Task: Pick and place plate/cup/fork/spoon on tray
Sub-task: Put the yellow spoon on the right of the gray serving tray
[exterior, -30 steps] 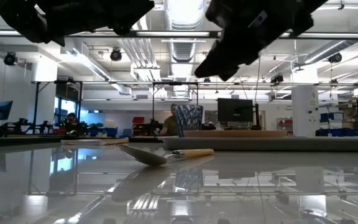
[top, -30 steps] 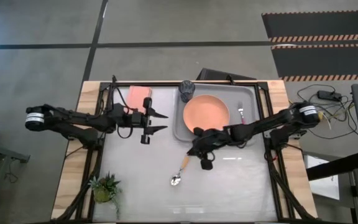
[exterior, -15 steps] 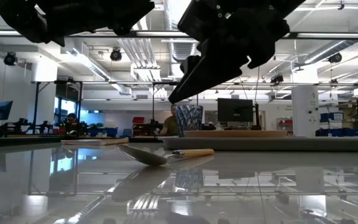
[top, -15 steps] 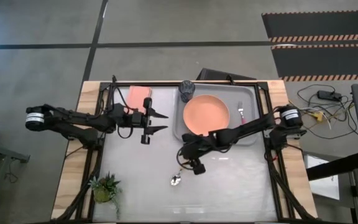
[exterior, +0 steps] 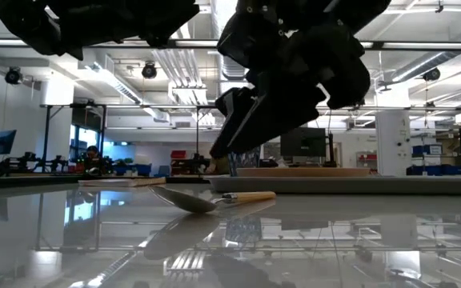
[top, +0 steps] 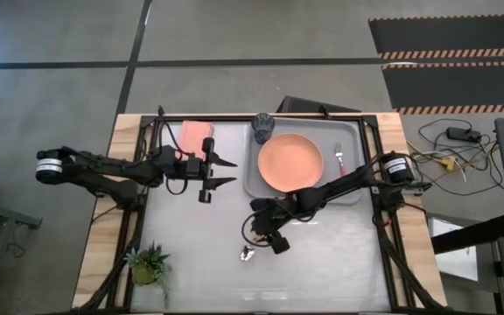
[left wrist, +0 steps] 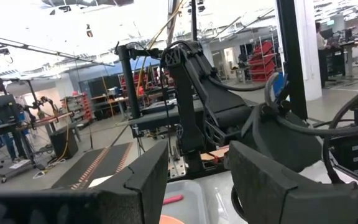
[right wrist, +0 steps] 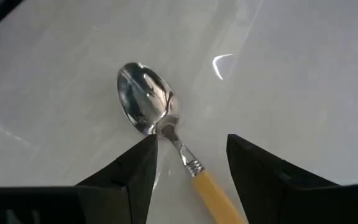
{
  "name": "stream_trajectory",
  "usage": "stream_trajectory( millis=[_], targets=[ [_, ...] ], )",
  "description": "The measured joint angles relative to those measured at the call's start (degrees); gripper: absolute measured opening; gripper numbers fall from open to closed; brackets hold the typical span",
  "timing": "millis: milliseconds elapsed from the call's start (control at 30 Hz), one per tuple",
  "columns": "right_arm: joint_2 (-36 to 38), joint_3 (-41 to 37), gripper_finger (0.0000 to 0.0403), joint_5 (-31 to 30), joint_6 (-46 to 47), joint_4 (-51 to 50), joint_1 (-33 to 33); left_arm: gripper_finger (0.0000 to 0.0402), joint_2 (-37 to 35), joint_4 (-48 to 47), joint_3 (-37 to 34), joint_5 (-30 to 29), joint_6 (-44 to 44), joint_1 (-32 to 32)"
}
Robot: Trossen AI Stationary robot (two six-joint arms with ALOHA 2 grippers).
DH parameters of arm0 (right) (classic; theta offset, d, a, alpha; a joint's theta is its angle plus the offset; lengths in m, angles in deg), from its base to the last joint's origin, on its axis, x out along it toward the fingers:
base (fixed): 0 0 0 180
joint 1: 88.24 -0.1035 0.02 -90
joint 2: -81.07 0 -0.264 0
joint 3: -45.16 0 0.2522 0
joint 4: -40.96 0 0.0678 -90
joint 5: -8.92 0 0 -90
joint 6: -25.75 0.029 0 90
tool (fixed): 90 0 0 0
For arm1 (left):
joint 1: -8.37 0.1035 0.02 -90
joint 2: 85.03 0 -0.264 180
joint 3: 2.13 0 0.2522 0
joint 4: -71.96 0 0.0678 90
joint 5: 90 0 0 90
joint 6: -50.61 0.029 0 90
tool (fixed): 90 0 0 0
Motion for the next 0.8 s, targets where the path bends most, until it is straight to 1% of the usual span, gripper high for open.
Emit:
stream_trajectory(
  millis=[267,367,467,633,667,800],
  targets=[
    [-5.6,-0.1,0.0173,0.0,-0.3,0.7,0.0,0.0153,0.0,0.1,0.0,0.0,0.0,0.0],
    [-7.0,0.3,0.0162,0.2,0.0,1.0,0.1,0.0153,0.0,0.1,0.0,0.0,0.0,0.0],
    [-8.1,0.3,0.0132,0.0,0.6,1.1,0.2,0.0153,0.0,0.1,0.0,0.0,0.0,0.0],
    [-8.3,0.3,0.0042,0.1,2.4,1.0,0.3,0.0153,0.0,0.0,0.0,0.0,0.0,0.0],
    [-8.2,0.3,0.003,0.2,2.4,0.9,0.3,0.0153,0.0,0.0,0.0,0.0,0.0,0.0],
    [-6.5,0.3,0.0028,0.4,4.2,0.5,0.3,0.0153,0.0,0.0,0.0,0.0,0.0,0.0]
  ],
)
